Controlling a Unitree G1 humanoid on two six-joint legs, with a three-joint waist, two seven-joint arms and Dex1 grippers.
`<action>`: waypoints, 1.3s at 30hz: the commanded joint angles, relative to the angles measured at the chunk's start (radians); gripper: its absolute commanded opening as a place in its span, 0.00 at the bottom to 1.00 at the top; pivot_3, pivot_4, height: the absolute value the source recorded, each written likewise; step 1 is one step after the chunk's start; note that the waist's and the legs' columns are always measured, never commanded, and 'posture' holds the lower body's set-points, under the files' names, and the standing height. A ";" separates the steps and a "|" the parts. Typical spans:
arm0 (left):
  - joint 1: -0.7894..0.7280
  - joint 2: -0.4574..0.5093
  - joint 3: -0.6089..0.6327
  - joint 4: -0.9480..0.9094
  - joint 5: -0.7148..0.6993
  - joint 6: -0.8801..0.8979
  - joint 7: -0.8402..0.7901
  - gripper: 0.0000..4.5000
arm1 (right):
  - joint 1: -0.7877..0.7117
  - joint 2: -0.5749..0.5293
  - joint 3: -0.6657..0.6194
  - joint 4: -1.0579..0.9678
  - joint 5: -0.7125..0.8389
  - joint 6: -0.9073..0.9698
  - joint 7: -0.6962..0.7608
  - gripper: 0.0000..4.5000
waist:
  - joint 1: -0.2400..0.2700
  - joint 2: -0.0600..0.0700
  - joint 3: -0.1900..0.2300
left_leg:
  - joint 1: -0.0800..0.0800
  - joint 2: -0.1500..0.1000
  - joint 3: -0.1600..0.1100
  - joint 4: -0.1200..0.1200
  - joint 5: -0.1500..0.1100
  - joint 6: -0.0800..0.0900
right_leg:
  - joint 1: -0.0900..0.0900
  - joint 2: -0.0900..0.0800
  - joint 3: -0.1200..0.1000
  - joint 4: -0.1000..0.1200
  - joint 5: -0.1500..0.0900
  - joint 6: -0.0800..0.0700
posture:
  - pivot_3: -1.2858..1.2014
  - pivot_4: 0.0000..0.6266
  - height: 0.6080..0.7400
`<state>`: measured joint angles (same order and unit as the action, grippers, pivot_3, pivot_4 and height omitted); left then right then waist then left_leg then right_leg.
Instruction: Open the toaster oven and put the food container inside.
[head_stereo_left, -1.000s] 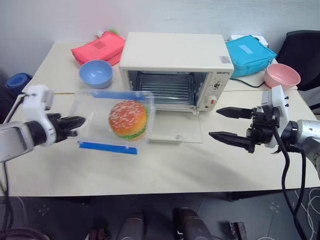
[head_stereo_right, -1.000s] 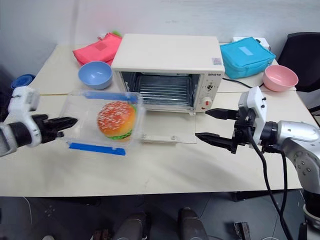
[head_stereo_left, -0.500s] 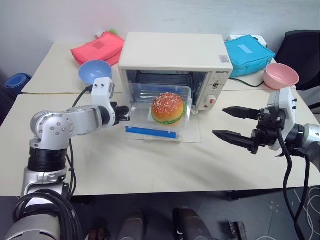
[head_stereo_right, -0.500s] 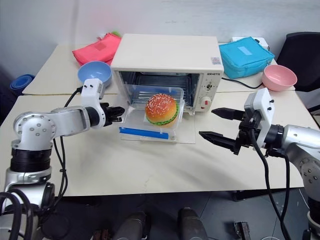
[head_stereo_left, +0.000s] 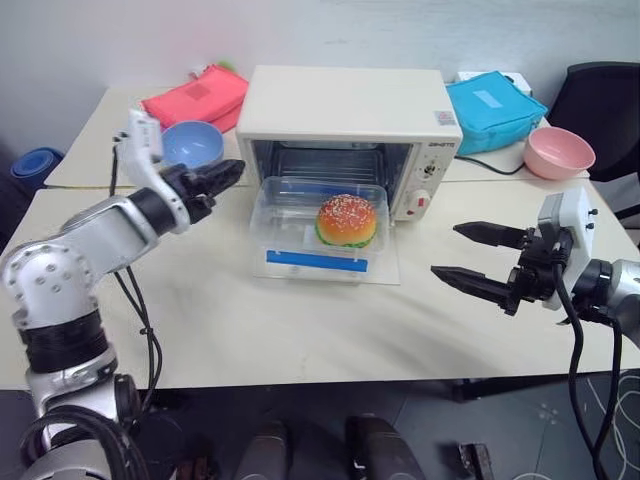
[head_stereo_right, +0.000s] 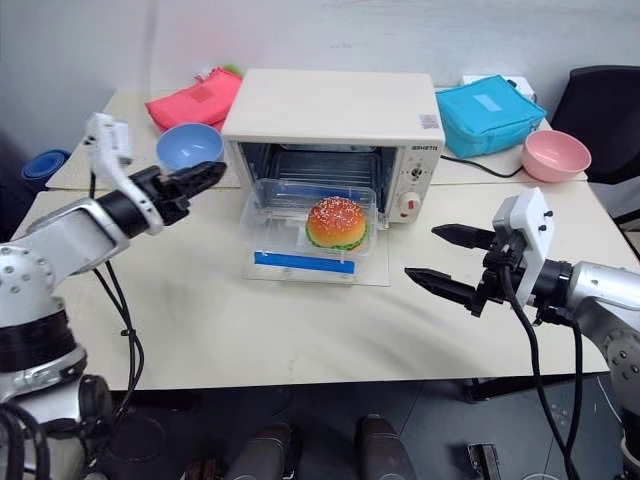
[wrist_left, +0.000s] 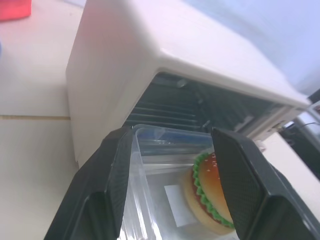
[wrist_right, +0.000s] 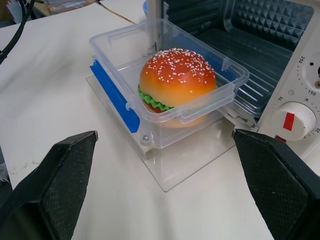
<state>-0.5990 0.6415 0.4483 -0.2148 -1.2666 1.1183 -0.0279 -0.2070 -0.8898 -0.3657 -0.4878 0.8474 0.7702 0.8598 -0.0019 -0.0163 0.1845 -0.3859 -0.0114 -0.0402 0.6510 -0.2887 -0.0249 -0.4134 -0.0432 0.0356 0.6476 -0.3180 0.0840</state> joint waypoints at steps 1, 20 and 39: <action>0.062 0.058 0.048 -0.074 -0.108 0.006 -0.216 0.40 | 0.003 -0.009 -0.020 -0.055 0.055 0.011 0.006 0.92 | 0.001 0.000 0.000 | 0.000 0.000 0.000 0.000 0.000 0.000 | 0.000 0.000 0.000 -0.001 0.000 0.000 | 0.52 0.24 1.00; 0.206 0.024 -0.418 0.016 0.616 -0.393 -0.560 0.00 | -0.134 0.300 0.440 0.169 -0.303 -0.178 -0.091 0.01 | 0.001 0.000 0.000 | -0.001 0.000 -0.002 -0.004 -0.001 0.006 | -0.001 -0.002 -0.001 -0.004 0.001 -0.003 | 0.52 0.24 1.00; -0.201 -0.275 -0.373 0.472 0.848 -0.621 -0.421 0.00 | -0.658 0.607 0.398 0.914 -0.615 -0.556 -0.338 0.01 | -0.021 0.000 0.000 | -0.004 -0.001 0.001 -0.002 0.002 0.004 | -0.004 -0.001 -0.001 0.000 0.003 0.000 | 0.52 0.24 1.00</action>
<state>-0.7750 0.3669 0.0372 0.2597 -0.4278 0.5331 -0.4633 -0.8320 -0.2825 0.0751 0.4183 0.2309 0.2497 0.5414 -0.0229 -0.0160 0.1850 -0.3904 -0.0126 -0.0394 0.6500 -0.2865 -0.0212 -0.4179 -0.0444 0.0347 0.6482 -0.3144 0.0845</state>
